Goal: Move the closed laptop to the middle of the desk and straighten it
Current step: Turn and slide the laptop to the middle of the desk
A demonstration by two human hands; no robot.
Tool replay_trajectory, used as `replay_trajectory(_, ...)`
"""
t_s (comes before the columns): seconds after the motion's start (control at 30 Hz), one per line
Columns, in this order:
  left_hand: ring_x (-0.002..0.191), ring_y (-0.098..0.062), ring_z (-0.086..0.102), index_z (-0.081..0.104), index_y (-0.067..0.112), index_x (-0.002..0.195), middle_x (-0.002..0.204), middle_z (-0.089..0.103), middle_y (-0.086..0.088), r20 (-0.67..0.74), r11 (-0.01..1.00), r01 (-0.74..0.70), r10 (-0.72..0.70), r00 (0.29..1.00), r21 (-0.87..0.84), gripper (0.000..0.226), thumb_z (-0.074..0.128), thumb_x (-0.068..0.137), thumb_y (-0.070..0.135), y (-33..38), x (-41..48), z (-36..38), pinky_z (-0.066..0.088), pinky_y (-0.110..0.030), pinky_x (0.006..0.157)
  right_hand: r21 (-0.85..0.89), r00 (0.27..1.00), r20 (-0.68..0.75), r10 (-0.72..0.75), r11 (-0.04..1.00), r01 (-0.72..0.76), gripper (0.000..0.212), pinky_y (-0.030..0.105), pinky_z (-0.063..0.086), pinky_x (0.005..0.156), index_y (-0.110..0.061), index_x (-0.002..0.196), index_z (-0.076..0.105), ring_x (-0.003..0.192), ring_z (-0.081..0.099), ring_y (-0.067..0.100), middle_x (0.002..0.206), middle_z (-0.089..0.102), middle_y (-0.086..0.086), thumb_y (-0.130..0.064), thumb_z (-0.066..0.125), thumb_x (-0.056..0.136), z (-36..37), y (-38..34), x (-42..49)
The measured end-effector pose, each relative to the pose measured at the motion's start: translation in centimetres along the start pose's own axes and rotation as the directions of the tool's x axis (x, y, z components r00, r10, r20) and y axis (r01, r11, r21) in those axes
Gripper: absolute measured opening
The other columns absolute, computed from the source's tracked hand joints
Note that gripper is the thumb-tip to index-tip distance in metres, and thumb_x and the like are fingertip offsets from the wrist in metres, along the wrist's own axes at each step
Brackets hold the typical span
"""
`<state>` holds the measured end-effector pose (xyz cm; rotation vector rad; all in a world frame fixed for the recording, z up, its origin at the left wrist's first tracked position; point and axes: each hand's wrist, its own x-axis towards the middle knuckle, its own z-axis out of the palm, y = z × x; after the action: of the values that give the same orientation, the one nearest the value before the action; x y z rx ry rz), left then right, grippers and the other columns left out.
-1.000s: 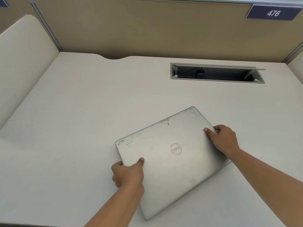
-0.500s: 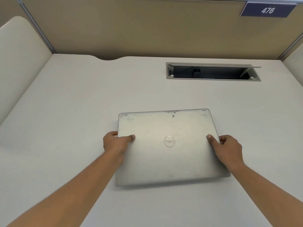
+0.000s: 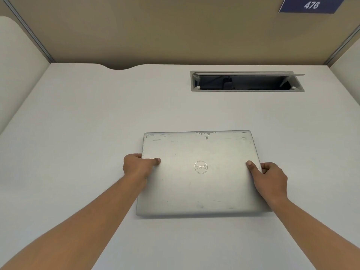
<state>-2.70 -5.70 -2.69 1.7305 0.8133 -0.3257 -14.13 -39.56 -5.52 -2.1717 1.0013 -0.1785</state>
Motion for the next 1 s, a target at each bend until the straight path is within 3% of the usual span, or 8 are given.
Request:
replay_trajectory(0.17,0.071,-0.018,0.063,0.064,0.020,0.072,0.079,0.068,0.004,-0.040,0.996,-0.066,0.069,0.997,0.063,0.032,0.091,0.055,0.019,-0.7,0.1,0.4,0.050,-0.030,0.064,-0.016,1.000,-0.027,-0.003,1.000,0.002,0.046,0.034,0.042,0.071,-0.016,0.093,0.057,0.082,0.057,0.024,0.081,0.059,-0.005,-0.059,0.066,0.080,0.5,0.0,-0.1)
replay_trajectory(0.3,0.079,-0.024,0.066,0.061,0.023,0.073,0.081,0.069,0.005,-0.069,0.984,-0.123,0.133,0.989,0.132,0.031,0.088,0.058,0.025,-1.2,-0.1,0.9,0.057,-0.038,0.075,-0.078,0.998,-0.042,-0.046,0.996,0.042,0.048,0.034,0.042,0.069,-0.012,0.095,0.061,0.081,0.057,0.025,0.084,0.062,0.001,-0.058,0.064,0.081,0.6,0.1,-0.2)
replay_trajectory(0.4,0.092,-0.029,0.066,0.067,0.015,0.098,0.100,0.071,-0.004,-0.076,0.958,-0.181,0.202,0.976,0.221,0.042,0.084,0.064,0.034,-1.5,-0.5,1.0,0.056,-0.043,0.084,-0.143,0.995,-0.056,-0.079,0.987,0.071,0.050,0.033,0.040,0.070,-0.009,0.099,0.059,0.081,0.053,0.023,0.090,0.060,0.003,-0.057,0.060,0.084,0.9,0.0,-0.3)
replay_trajectory(0.47,0.106,-0.032,0.058,0.060,0.010,0.120,0.115,0.063,-0.010,-0.072,0.859,-0.280,0.342,0.937,0.428,0.061,0.074,0.073,0.047,-2.4,-1.1,1.2,0.051,-0.045,0.092,-0.204,0.991,-0.061,-0.117,0.974,0.102,0.049,0.034,0.039,0.071,-0.009,0.101,0.055,0.081,0.048,0.023,0.092,0.054,0.003,-0.056,0.056,0.087,1.1,-0.1,-0.5)
replay_trajectory(0.5,0.110,-0.034,0.054,0.055,0.008,0.127,0.119,0.058,-0.013,-0.053,0.760,-0.346,0.445,0.894,0.550,0.067,0.067,0.078,0.052,-3.1,-1.6,1.3,0.047,-0.044,0.094,-0.225,0.988,-0.068,-0.136,0.967,0.117,0.047,0.034,0.038,0.070,-0.009,0.100,0.053,0.081,0.047,0.023,0.092,0.053,0.004,-0.055,0.053,0.088,1.1,-0.2,-0.7)
replay_trajectory(0.57,0.107,-0.036,0.050,0.048,0.003,0.133,0.120,0.054,-0.018,-0.025,0.585,-0.409,0.592,0.805,0.700,0.070,0.054,0.086,0.055,-4.3,-2.4,1.4,0.044,-0.045,0.090,-0.260,0.984,-0.073,-0.164,0.955,0.140,0.044,0.036,0.039,0.068,-0.008,0.098,0.051,0.081,0.050,0.028,0.093,0.054,0.008,-0.052,0.051,0.090,1.3,-0.4,-1.0)
replay_trajectory(0.6,0.105,-0.036,0.050,0.047,0.001,0.133,0.119,0.053,-0.018,-0.029,0.549,-0.403,0.617,0.787,0.732,0.070,0.051,0.088,0.055,-4.6,-2.5,1.5,0.043,-0.045,0.088,-0.275,0.983,-0.071,-0.171,0.950,0.146,0.045,0.036,0.040,0.067,-0.008,0.098,0.051,0.083,0.052,0.031,0.094,0.054,0.010,-0.052,0.050,0.090,1.4,-0.5,-1.1)
replay_trajectory(1.0,0.102,-0.034,0.050,0.047,0.000,0.132,0.116,0.052,-0.017,-0.055,0.552,-0.351,0.588,0.807,0.756,0.073,0.047,0.088,0.057,-4.8,-2.3,1.5,0.043,-0.043,0.086,-0.359,0.981,-0.061,-0.183,0.921,0.149,0.049,0.043,0.047,0.076,-0.004,0.114,0.053,0.096,0.056,0.039,0.111,0.055,0.018,-0.047,0.047,0.093,1.5,-1.0,-1.6)
